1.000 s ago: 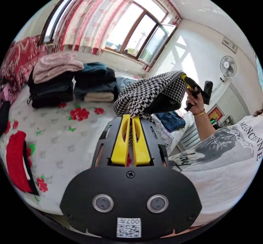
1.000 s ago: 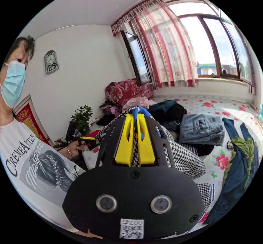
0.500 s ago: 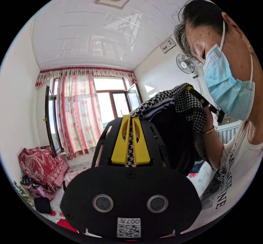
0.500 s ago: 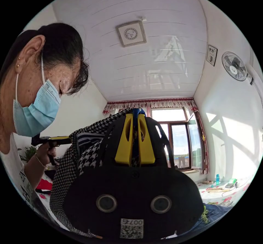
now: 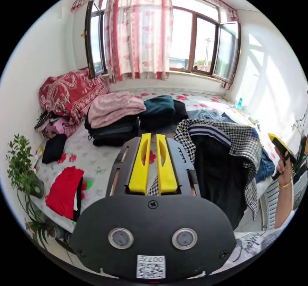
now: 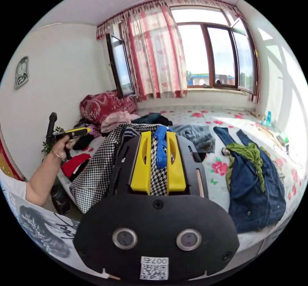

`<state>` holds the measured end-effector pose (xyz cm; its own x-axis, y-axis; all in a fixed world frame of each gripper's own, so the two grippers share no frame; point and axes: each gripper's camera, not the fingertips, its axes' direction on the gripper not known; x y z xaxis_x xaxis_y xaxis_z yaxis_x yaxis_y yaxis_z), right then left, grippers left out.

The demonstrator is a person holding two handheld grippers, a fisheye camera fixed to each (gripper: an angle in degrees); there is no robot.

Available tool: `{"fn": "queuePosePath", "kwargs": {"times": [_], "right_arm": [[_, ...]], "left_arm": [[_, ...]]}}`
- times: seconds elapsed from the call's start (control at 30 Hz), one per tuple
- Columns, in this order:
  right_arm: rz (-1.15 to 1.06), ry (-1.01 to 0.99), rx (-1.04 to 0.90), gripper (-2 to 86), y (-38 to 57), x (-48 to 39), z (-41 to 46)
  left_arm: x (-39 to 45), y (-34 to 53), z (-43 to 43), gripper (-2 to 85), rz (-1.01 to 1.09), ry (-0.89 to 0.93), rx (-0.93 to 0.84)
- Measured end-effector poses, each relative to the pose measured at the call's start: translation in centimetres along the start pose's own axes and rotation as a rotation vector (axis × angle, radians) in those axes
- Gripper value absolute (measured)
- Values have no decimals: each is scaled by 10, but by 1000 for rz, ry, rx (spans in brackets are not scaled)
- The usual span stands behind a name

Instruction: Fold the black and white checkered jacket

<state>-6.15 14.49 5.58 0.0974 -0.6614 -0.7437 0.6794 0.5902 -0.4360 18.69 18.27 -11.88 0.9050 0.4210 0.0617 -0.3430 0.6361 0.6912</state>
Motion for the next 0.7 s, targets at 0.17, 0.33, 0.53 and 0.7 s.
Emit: {"fn": "queuePosePath", "kwargs": {"times": [0.17,0.33,0.53,0.7], "right_arm": [[319,117,-536,82,168,86,68],[533,239,-600,102,223,109,37],[487,267,-621,116,193,100,95],[512,336,-776,108,161,94,149]], "left_arm": [[-40,148,69,73,-32,25,-319],[-33,216,77,76,-5,49,-404],[15,196,162,21,264,-64,-561],[3,155,204,-8,252,31,-691]]}}
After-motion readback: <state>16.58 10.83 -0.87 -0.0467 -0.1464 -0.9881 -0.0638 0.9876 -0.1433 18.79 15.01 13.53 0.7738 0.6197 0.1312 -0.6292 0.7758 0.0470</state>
